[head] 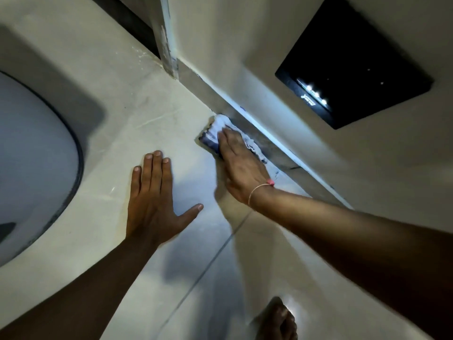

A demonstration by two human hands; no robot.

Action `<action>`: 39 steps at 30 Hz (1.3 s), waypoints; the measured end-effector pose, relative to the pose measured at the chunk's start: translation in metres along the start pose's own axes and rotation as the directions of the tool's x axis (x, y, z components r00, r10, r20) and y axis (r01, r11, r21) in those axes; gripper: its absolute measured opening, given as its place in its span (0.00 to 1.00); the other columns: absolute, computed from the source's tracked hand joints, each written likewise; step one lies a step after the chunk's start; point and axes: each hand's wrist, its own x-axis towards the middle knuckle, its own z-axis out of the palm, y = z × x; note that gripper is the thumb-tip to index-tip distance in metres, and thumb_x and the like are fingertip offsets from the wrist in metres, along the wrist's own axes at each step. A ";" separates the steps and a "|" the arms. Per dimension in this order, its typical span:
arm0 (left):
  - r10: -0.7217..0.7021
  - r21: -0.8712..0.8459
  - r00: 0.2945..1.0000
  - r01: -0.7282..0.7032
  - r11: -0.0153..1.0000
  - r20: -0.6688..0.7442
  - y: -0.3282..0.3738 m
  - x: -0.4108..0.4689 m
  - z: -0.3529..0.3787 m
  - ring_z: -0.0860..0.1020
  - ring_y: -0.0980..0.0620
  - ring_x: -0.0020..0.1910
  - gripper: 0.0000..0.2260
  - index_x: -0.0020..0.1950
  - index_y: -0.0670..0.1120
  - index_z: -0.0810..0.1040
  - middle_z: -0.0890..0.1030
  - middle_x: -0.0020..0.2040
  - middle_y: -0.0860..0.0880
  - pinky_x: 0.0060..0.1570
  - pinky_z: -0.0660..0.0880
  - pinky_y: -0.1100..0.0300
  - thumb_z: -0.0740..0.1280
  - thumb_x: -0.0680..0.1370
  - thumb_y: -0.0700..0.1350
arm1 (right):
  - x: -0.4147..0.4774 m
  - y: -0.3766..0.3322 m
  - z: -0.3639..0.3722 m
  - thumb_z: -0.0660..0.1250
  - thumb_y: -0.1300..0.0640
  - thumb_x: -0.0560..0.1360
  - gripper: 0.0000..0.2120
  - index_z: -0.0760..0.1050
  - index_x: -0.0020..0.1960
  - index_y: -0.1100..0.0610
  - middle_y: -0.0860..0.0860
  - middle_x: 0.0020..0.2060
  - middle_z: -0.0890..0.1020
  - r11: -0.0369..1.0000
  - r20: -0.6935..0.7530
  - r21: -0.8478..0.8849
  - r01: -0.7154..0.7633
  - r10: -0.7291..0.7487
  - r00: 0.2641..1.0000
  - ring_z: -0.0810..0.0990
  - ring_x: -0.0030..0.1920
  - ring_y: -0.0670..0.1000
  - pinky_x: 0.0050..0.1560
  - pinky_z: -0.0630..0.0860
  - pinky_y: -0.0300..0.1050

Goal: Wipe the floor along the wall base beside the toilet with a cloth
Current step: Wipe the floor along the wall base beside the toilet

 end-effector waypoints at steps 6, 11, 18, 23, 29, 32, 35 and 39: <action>0.027 -0.020 1.000 -0.027 0.999 0.010 -0.005 -0.001 -0.004 0.50 0.41 0.83 0.51 0.82 0.40 0.52 0.53 0.84 0.39 0.81 0.51 0.43 0.57 0.72 0.76 | -0.097 0.049 0.008 0.58 0.67 0.76 0.31 0.52 0.77 0.61 0.58 0.78 0.56 0.991 -0.038 -0.059 -0.118 0.116 0.993 0.53 0.78 0.55 0.77 0.57 0.53; 0.019 -0.031 1.000 -0.018 0.999 0.014 -0.005 0.000 -0.004 0.51 0.40 0.83 0.52 0.81 0.39 0.53 0.54 0.83 0.38 0.81 0.52 0.42 0.56 0.71 0.76 | -0.005 -0.003 0.008 0.53 0.62 0.79 0.29 0.48 0.78 0.54 0.52 0.79 0.52 0.990 -0.093 0.098 -0.097 0.106 0.990 0.50 0.78 0.52 0.77 0.51 0.47; 0.007 0.013 0.999 -0.007 1.000 0.040 -0.002 0.002 -0.003 0.52 0.39 0.83 0.54 0.81 0.38 0.53 0.54 0.83 0.37 0.81 0.52 0.41 0.57 0.69 0.77 | 0.097 -0.072 0.000 0.56 0.74 0.70 0.39 0.51 0.78 0.56 0.52 0.79 0.54 0.987 -0.150 0.158 -0.011 0.035 0.988 0.51 0.78 0.51 0.75 0.48 0.41; -0.009 -0.037 1.000 0.009 0.999 0.019 0.001 -0.001 -0.002 0.49 0.40 0.83 0.53 0.82 0.39 0.51 0.51 0.84 0.38 0.81 0.50 0.41 0.55 0.71 0.76 | -0.031 0.012 0.007 0.57 0.70 0.75 0.30 0.59 0.75 0.59 0.55 0.76 0.62 0.979 -0.200 0.197 -0.043 0.083 0.976 0.59 0.76 0.53 0.76 0.55 0.45; -0.015 -0.026 1.000 0.015 1.000 0.009 0.002 -0.001 0.002 0.49 0.40 0.83 0.53 0.82 0.40 0.51 0.52 0.84 0.39 0.81 0.50 0.41 0.54 0.71 0.77 | -0.146 0.080 0.005 0.64 0.71 0.73 0.30 0.65 0.73 0.56 0.52 0.72 0.70 0.950 -0.176 0.115 -0.289 0.306 0.936 0.67 0.73 0.52 0.70 0.62 0.38; -0.015 -0.024 1.000 0.015 1.000 0.002 0.001 -0.001 0.002 0.49 0.40 0.83 0.52 0.82 0.40 0.51 0.52 0.84 0.38 0.81 0.51 0.41 0.55 0.71 0.76 | -0.143 0.084 -0.001 0.62 0.63 0.76 0.27 0.62 0.74 0.61 0.58 0.73 0.68 0.973 -0.093 -0.181 -0.142 0.127 0.988 0.62 0.75 0.56 0.74 0.63 0.51; -0.010 -0.034 1.000 0.010 0.999 0.001 0.002 -0.002 0.000 0.50 0.39 0.83 0.52 0.81 0.39 0.52 0.52 0.83 0.38 0.81 0.51 0.40 0.55 0.71 0.76 | -0.131 0.079 0.002 0.60 0.59 0.77 0.29 0.57 0.75 0.66 0.64 0.74 0.62 0.910 0.026 -0.410 -0.055 0.071 0.997 0.58 0.76 0.63 0.76 0.56 0.58; -0.010 -0.026 1.000 0.010 1.000 -0.010 0.002 -0.002 0.000 0.51 0.38 0.83 0.52 0.81 0.39 0.52 0.53 0.83 0.37 0.80 0.52 0.40 0.54 0.72 0.76 | -0.081 0.049 0.011 0.58 0.66 0.74 0.30 0.54 0.74 0.68 0.67 0.74 0.60 0.920 -0.051 -0.388 -0.056 0.039 0.998 0.57 0.75 0.64 0.76 0.51 0.57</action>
